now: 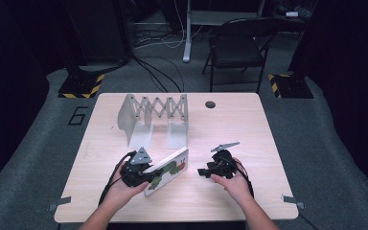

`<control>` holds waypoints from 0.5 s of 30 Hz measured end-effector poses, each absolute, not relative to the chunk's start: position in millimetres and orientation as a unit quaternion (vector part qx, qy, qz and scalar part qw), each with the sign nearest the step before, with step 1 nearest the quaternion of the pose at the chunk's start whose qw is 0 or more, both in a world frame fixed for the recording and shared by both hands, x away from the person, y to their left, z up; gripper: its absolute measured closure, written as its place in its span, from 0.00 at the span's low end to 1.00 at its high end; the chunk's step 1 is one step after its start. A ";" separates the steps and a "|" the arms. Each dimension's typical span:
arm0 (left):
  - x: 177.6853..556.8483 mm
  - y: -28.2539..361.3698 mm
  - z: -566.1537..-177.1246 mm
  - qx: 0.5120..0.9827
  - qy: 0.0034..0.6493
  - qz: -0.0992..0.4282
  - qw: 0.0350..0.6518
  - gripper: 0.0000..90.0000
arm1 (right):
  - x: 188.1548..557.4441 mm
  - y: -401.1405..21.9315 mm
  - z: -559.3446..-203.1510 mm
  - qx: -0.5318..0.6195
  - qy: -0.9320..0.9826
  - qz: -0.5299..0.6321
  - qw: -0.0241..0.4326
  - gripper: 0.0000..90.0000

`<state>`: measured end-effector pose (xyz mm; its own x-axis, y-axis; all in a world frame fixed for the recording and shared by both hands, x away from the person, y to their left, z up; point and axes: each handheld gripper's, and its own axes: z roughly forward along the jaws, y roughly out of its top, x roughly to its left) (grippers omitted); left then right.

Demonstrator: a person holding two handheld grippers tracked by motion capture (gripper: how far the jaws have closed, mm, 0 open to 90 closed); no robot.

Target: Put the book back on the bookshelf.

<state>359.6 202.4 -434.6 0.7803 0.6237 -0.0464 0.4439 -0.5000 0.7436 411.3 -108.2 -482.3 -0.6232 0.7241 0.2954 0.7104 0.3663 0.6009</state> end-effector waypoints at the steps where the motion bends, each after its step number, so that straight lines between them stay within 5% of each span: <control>1: 360.3 204.3 -434.1 0.859 0.312 0.118 0.388 0.84 | 411.4 -108.5 -482.3 0.434 0.827 0.357 0.009 0.48; 15: 366.2 230.7 -427.8 0.841 0.347 0.140 0.392 0.84 | 412.6 -109.5 -484.5 0.430 0.831 0.354 0.010 0.48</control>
